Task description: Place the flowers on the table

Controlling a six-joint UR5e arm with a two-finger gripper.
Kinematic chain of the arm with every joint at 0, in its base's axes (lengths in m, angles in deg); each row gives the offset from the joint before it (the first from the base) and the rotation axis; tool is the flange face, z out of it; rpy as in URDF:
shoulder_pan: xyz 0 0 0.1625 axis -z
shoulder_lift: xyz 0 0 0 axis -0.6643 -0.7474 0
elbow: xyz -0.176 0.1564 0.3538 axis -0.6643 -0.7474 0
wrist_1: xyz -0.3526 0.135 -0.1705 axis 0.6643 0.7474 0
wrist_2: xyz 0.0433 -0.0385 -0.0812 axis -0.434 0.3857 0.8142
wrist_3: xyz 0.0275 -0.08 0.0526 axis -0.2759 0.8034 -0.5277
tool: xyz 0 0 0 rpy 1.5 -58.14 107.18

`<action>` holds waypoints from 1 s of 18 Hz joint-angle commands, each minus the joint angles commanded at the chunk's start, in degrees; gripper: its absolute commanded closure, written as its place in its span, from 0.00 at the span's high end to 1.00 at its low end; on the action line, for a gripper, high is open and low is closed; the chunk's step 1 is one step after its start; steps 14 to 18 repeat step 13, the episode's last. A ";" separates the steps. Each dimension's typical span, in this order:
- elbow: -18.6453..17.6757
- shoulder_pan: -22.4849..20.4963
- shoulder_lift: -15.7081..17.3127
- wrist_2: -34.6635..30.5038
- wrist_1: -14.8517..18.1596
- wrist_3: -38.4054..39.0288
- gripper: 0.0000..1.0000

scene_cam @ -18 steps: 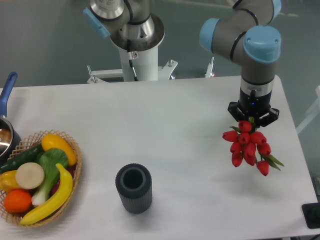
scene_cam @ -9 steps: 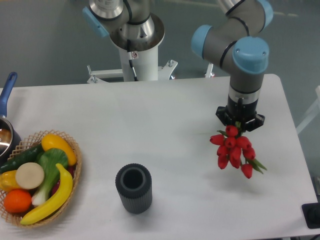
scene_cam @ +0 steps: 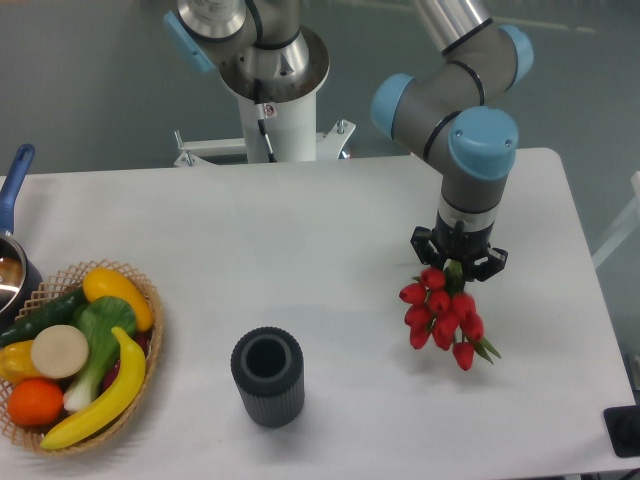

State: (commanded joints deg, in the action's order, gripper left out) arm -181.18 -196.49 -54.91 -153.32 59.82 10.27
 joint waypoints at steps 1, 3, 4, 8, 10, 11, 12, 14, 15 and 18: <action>0.09 -0.17 0.26 0.00 -0.09 0.00 1.00; 0.09 -0.61 0.62 0.00 -0.26 -0.61 1.00; 0.09 -0.62 0.62 -0.09 -0.44 -0.62 1.00; 0.09 -2.54 1.67 -0.18 -0.44 -0.88 1.00; 0.09 -3.34 1.85 -0.18 -0.44 -0.88 1.00; 0.09 -3.51 1.93 -0.18 -0.44 -0.88 1.00; 0.09 -3.60 1.93 -0.26 -0.44 -0.88 1.00; 0.09 -3.86 1.93 -0.26 -0.44 -0.88 1.00; 0.09 -3.86 1.93 -0.26 -0.44 -0.88 1.00; 0.09 -3.86 1.93 -0.26 -0.44 -0.88 1.00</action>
